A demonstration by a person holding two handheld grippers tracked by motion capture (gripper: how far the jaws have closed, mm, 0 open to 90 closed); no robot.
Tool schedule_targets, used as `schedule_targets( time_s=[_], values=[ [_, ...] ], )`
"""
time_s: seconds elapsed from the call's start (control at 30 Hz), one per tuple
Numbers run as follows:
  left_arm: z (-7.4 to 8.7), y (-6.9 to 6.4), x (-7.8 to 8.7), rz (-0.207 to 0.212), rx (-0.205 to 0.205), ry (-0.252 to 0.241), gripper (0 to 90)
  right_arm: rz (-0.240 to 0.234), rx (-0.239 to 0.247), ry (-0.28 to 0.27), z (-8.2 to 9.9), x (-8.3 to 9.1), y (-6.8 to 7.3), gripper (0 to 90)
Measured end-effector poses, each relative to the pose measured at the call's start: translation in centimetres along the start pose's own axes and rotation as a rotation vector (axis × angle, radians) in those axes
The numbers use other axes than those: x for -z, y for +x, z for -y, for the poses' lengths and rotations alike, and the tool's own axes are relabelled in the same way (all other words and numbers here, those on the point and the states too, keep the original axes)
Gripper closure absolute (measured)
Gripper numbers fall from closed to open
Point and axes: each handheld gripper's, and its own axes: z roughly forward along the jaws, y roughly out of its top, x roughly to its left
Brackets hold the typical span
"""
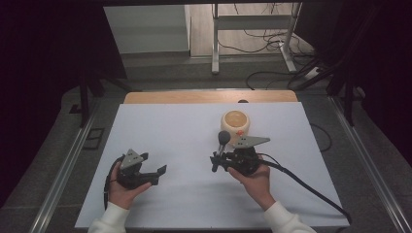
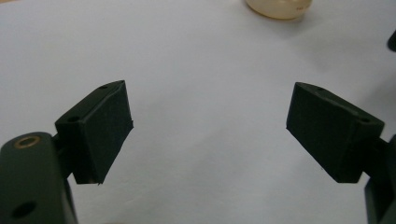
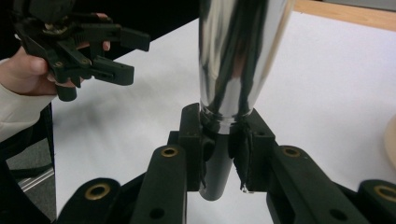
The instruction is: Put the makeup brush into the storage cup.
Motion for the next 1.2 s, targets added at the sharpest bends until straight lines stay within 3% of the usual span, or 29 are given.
schedule_targets(
  time_s=[0.43, 0.87, 1.2],
  values=[
    [0.3, 0.3, -0.4, -0.013, -0.008, 0.017, 14.6, 0.014, 0.0, -0.029, -0.7, 0.8, -0.5, 74.1],
    [0.2, 0.2, -0.6, -0.016, -0.021, 0.025, 14.7, 0.051, -0.013, -0.111, -3.2, 2.1, -2.1, 74.1],
    [0.2, 0.3, -0.6, -0.014, -0.014, 0.027, 15.1, 0.074, -0.023, -0.135, -4.0, 2.2, -3.1, 74.1]
  ],
)
